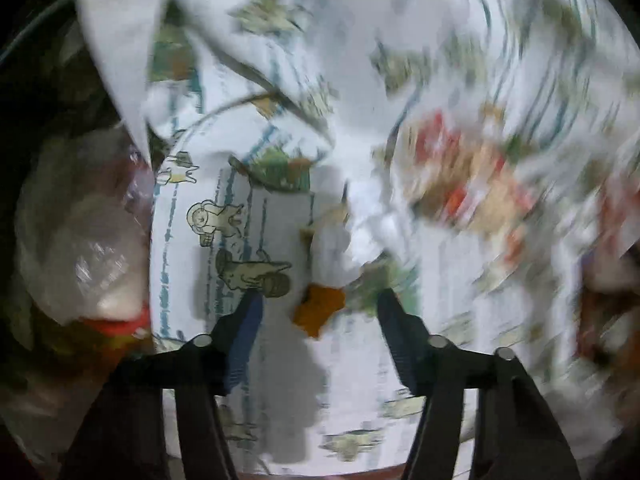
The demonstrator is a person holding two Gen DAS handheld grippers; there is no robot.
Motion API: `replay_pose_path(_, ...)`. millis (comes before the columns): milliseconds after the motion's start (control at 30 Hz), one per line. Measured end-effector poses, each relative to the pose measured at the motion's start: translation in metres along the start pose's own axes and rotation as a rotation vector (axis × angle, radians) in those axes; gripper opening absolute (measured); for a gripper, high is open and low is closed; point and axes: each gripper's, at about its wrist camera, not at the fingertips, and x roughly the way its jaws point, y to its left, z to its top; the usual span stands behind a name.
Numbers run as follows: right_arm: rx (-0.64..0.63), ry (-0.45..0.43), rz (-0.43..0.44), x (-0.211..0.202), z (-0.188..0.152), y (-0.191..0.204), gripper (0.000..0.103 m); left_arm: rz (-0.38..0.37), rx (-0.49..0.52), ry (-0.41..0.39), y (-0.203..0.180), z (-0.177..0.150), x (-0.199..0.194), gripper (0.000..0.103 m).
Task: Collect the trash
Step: 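Grasp the red paper bag with right tool while left tool grasps the orange scrap, then lift the red bag with right tool while left tool carries the orange scrap to the basket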
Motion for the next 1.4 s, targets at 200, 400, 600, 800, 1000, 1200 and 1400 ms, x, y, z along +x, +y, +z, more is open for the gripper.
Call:
replay_pose_path(200,-0.059,0.012,-0.002,0.001,-0.006,0.011,0.01,0.085,0.101,0.018,-0.023,-0.01,0.027,0.058)
replay_pose_path(400,-0.076,0.016,0.036,-0.004,-0.008,0.016,0.01,-0.067,-0.108,0.091,0.006,-0.012,0.042,0.012)
replay_pose_path(600,-0.058,0.019,0.021,-0.001,-0.007,0.012,0.01,0.005,-0.008,0.055,-0.016,-0.024,0.034,0.011)
replay_pose_path(800,-0.005,-0.018,0.028,-0.007,-0.009,0.008,0.01,-0.044,0.046,-0.061,-0.034,-0.045,-0.009,0.01)
replay_pose_path(1000,0.062,-0.032,0.151,-0.013,-0.017,0.008,0.01,0.107,0.065,-0.352,-0.034,-0.055,-0.068,0.01)
replay_pose_path(1200,0.008,-0.056,0.214,-0.022,-0.029,0.034,0.011,0.124,0.046,-0.631,-0.021,-0.065,-0.133,0.01)
replay_pose_path(1400,-0.095,-0.139,0.251,-0.045,-0.041,0.058,0.011,0.076,0.012,-0.771,-0.018,-0.081,-0.181,0.01)
